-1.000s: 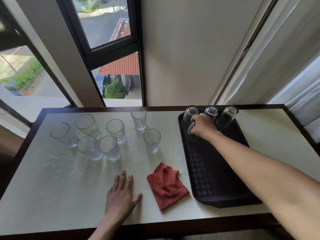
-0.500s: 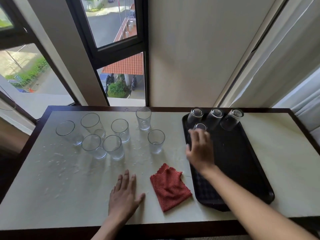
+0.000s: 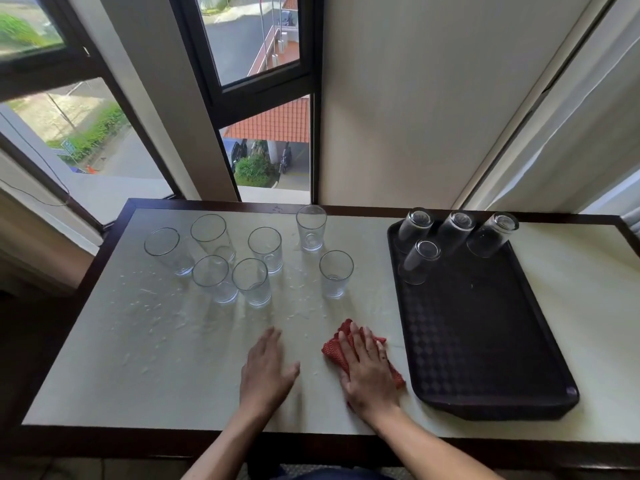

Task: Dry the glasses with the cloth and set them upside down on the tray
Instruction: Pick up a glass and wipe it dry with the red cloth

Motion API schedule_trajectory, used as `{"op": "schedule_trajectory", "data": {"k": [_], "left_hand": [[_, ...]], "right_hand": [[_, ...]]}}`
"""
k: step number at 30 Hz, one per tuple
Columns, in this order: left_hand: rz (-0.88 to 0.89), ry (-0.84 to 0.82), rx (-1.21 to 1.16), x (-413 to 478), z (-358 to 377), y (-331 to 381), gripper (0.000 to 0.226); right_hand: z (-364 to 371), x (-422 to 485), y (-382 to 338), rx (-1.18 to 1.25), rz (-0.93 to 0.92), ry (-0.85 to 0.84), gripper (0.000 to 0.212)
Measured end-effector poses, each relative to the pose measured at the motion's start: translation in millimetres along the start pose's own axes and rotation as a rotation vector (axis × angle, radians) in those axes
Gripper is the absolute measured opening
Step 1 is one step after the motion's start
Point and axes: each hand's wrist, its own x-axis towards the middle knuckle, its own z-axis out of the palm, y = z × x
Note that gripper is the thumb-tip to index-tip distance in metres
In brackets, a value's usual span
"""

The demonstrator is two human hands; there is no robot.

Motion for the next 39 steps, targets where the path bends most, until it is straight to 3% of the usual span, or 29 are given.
{"op": "schedule_trajectory", "data": {"k": [3, 8, 11, 14, 17, 21, 29, 33, 36, 39], "left_hand": [[-0.176, 0.250, -0.385, 19, -12, 9, 0.084], [-0.328, 0.430, -0.618, 67, -47, 34, 0.091], [-0.413, 0.466, -0.665, 85, -54, 41, 0.085], [-0.440, 0.506, -0.658, 89, -53, 43, 0.074], [-0.394, 0.508, -0.644, 75, -53, 43, 0.064], [-0.278, 0.421, -0.734, 32, -57, 45, 0.056], [0.024, 0.000, -1.089, -40, -66, 88, 0.072], [-0.035, 0.002, -1.327, -47, -71, 121, 0.065], [-0.051, 0.000, -1.410, -49, -79, 132, 0.066], [-0.026, -0.021, -1.388, -59, -83, 136, 0.044]], "right_hand": [[-3, 6, 2, 0.075, 0.030, 0.028, 0.056], [-25, 14, 4, 0.346, 0.116, 0.010, 0.042], [-39, 11, 5, 0.585, 0.180, 0.133, 0.030], [-51, 10, -1, 0.952, 0.309, 0.147, 0.026], [-68, 8, -10, 1.333, 0.395, 0.140, 0.022], [-94, 2, -27, 1.554, 0.412, 0.156, 0.021], [-120, 14, -79, 1.446, 0.182, 0.219, 0.023], [-128, -5, -99, 1.182, -0.036, 0.258, 0.053], [-127, -24, -104, 0.871, -0.204, 0.382, 0.056], [-137, -14, -98, 0.969, -0.178, 0.359, 0.056]]}}
